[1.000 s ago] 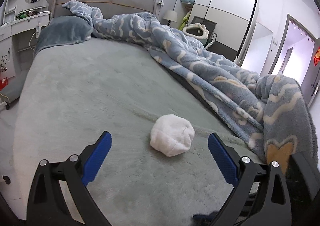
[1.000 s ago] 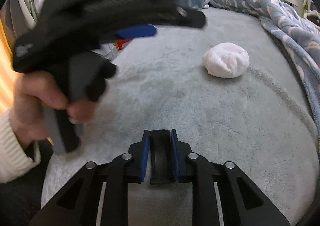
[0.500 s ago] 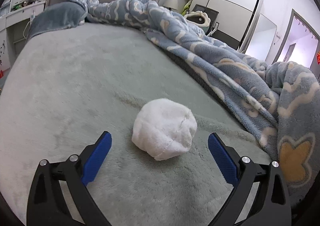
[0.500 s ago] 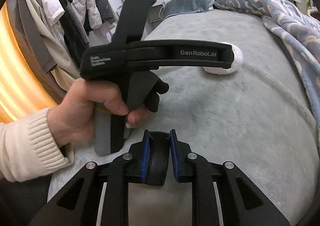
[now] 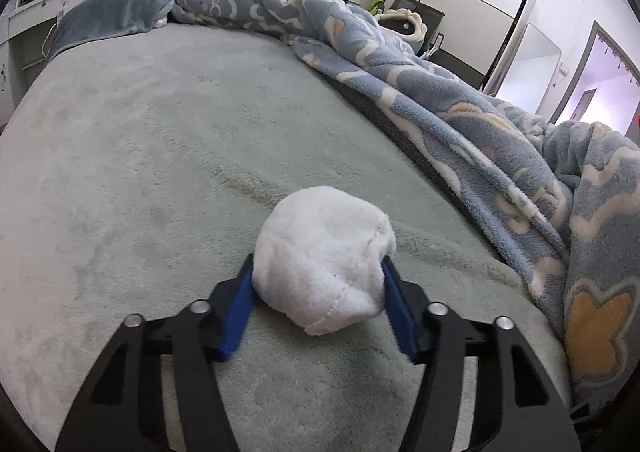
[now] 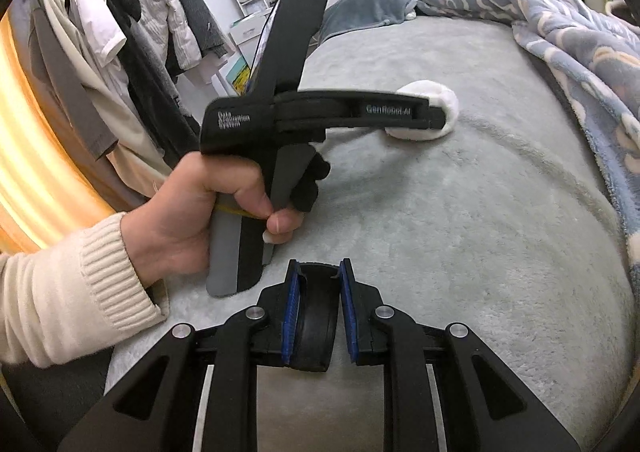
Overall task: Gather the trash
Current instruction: 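Grasp the black clip with the right tool while the left tool grasps the white cloth ball, then carry the white cloth ball and black clip with both tools over the bin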
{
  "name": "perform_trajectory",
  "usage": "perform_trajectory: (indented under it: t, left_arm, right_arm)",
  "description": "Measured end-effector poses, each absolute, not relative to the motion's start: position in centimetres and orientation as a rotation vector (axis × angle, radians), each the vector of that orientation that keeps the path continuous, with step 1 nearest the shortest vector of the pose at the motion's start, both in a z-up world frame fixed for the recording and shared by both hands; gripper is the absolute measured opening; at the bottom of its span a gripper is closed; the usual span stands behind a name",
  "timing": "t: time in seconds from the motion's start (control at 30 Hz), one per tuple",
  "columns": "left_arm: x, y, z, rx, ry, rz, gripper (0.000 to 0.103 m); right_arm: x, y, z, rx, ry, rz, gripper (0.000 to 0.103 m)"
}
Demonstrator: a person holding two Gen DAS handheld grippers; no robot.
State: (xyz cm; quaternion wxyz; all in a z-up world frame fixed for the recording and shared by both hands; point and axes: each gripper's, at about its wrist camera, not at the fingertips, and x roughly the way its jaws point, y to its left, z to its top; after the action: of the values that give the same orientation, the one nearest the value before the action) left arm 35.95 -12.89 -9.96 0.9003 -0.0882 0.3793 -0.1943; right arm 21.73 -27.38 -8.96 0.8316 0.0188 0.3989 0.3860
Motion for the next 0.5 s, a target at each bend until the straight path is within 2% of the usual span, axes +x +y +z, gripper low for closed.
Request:
perform_trajectory:
  t: [0.2,0.5]
  left_arm:
    - [35.5,-12.4,-9.5,-0.191,0.749,-0.371,0.045]
    - [33.8,-11.1,-7.5,-0.191,0.658,-0.254,0.043]
  right_arm:
    - [22.2,-27.9,-7.7,0.077,0.817,0.808,0.02]
    - [22.3,-29.6,-5.7,0.097,0.778,0.761,0.02]
